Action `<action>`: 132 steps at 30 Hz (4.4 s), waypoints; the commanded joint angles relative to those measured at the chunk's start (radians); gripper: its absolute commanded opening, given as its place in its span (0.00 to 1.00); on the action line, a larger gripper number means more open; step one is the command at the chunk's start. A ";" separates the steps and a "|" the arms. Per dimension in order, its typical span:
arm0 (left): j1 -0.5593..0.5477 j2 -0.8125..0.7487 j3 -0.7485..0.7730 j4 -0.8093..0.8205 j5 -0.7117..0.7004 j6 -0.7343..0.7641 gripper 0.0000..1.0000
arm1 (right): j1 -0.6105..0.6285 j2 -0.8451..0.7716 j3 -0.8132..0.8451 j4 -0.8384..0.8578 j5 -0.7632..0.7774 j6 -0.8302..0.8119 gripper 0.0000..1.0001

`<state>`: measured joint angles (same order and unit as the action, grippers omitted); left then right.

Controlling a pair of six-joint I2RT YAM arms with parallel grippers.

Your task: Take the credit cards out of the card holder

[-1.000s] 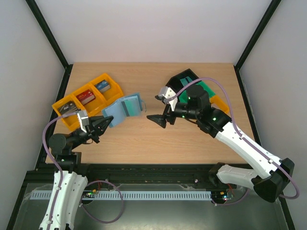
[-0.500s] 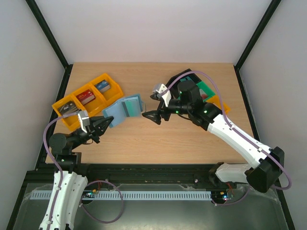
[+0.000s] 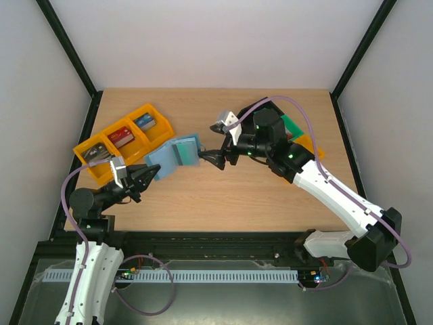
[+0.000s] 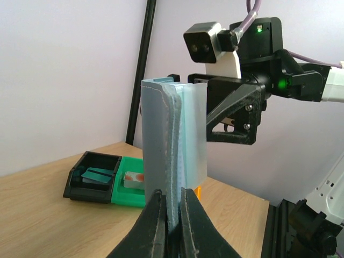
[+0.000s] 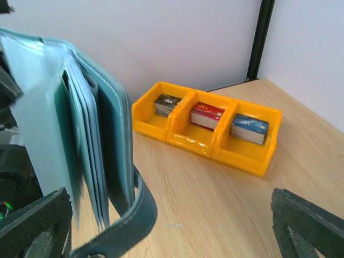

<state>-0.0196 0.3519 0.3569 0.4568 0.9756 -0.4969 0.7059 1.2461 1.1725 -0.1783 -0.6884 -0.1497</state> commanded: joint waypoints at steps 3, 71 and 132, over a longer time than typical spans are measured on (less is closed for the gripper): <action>-0.006 -0.004 0.013 0.045 0.000 0.016 0.02 | -0.001 0.046 0.057 0.099 -0.101 0.103 0.99; -0.009 -0.037 -0.032 0.193 -0.077 -0.081 0.02 | 0.017 0.011 0.159 -0.074 -0.050 -0.008 0.94; 0.000 -0.029 -0.120 0.060 -0.330 -0.186 1.00 | 0.337 0.458 0.531 -0.204 0.633 0.246 0.02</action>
<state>-0.0235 0.3267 0.2676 0.4706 0.7151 -0.6231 0.9852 1.6417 1.5768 -0.2436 -0.3248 0.1471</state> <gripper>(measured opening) 0.991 0.058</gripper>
